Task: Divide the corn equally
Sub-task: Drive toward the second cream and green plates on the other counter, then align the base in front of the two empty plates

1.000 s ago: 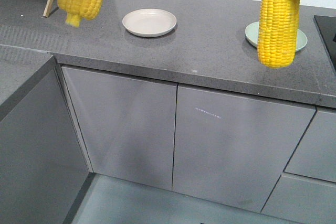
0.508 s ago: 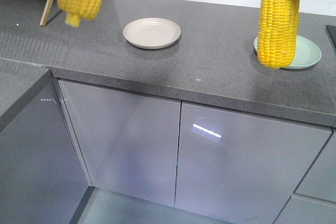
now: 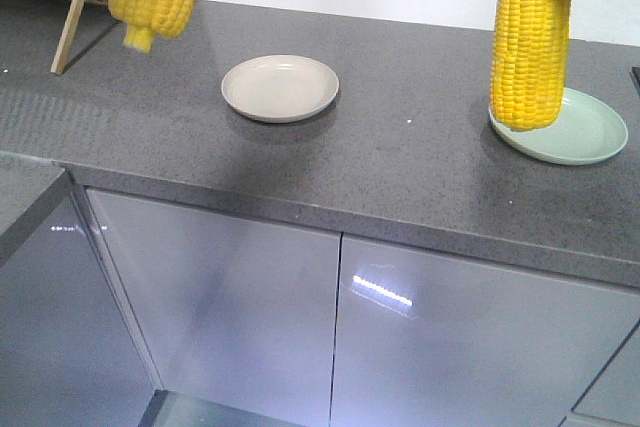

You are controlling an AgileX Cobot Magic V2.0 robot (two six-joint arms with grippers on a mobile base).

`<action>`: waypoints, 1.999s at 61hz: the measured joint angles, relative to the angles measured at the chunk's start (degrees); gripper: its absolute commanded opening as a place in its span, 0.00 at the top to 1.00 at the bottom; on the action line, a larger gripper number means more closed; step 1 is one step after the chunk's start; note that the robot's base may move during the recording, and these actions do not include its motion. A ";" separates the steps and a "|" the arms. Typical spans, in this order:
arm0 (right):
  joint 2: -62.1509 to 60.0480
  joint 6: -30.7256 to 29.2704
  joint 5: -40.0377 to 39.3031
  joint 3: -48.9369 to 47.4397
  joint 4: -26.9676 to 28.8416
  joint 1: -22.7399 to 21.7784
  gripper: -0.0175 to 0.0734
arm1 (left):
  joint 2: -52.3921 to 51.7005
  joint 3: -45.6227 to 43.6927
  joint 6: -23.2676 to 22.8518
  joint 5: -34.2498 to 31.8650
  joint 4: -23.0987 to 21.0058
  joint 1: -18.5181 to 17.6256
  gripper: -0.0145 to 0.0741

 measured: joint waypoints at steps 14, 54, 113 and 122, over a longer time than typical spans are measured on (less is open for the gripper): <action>0.00 0.00 0.00 0.00 0.00 0.00 0.81 | 0.00 0.00 0.00 0.00 0.00 0.00 0.84; 0.00 0.00 0.00 0.00 0.00 0.00 0.81 | 0.00 0.00 0.00 0.00 0.00 0.00 0.84; 0.00 0.00 0.00 0.00 0.00 0.00 0.81 | 0.00 0.00 0.00 0.00 0.00 0.00 0.84; 0.00 0.00 0.00 0.00 0.00 0.00 0.81 | 0.00 0.00 0.00 0.00 0.00 0.00 0.84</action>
